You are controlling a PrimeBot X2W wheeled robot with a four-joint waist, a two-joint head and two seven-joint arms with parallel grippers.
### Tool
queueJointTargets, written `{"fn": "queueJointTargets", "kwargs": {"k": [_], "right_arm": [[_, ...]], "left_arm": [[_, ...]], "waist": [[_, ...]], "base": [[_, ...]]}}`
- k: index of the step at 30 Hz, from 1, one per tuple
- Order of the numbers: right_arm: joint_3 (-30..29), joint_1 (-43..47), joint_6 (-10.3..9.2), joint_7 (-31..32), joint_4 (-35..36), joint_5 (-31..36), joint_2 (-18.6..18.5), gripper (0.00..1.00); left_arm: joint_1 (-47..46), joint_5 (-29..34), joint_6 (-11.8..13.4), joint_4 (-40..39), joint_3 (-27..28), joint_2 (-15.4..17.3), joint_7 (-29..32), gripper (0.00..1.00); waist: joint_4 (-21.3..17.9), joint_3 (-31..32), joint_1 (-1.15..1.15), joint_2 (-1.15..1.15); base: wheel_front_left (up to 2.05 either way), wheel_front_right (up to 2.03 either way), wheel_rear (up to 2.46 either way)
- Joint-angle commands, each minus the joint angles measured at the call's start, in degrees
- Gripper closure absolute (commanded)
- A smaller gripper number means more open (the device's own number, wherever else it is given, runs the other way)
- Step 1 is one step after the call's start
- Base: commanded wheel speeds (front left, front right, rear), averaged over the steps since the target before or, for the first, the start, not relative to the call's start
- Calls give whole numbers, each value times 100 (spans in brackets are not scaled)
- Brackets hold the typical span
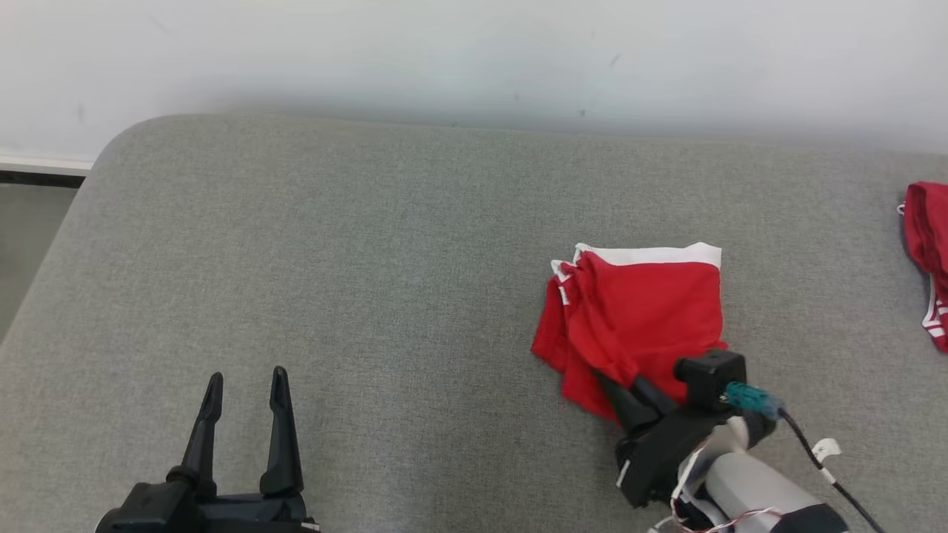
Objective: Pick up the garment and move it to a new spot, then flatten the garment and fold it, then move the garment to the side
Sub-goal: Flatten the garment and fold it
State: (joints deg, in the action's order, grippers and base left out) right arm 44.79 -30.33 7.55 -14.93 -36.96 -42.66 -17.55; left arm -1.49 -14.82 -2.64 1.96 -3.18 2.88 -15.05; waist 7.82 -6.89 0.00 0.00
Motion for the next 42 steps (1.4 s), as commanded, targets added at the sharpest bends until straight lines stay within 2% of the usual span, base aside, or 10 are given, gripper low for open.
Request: {"fn": "queueJointTargets", "kwargs": {"k": [1,2,9,15,20,21,23,30,35,42], "right_arm": [[-81,99,-16,-28,2,110,106,83],[-156,116,-16,-28,48,140,157,0],[-905,435,-16,-28,729,434,-9,0],[-1941,934,-16,-28,1554,539,-300,0],[-2827,1312,-16,-21,1606,671,-362,0],[-2940,1363,-16,-21,1561,734,-354,40],[-3142,1419,-16,-21,1425,871,-339,100],[-3219,1154,-16,-22,801,1068,-322,100],[-2954,763,-17,-21,248,1136,-396,100],[-2573,420,-17,-21,-361,1287,-229,100]], "left_arm": [[-38,-81,15,-24,-8,2,-16,0],[-36,-74,29,-27,-19,2,-16,0],[-13,-79,60,-46,-3,3,-16,0],[1,-11,21,-46,48,3,-16,0],[-53,96,-24,-16,66,3,-16,0],[-61,117,-35,-7,67,2,-16,0],[-82,136,-65,5,54,2,-16,0],[-117,191,-116,67,7,3,-16,0],[-198,226,-164,120,-30,3,-16,0],[-248,223,-195,181,-93,2,-16,0]], "waist": [[17,-23,0,0],[18,-28,0,0],[-47,-23,0,0],[-115,-20,0,0],[-113,-15,0,0],[-106,-14,0,0],[-80,-19,0,0],[46,-48,0,0],[181,-78,0,0],[338,-122,0,0]], "base": [[0,0,0],[0,0,0],[0,0,0],[0,0,0],[0,0,0],[0,0,0],[0,0,0],[0,0,0],[0,0,0],[0,0,0]]}}
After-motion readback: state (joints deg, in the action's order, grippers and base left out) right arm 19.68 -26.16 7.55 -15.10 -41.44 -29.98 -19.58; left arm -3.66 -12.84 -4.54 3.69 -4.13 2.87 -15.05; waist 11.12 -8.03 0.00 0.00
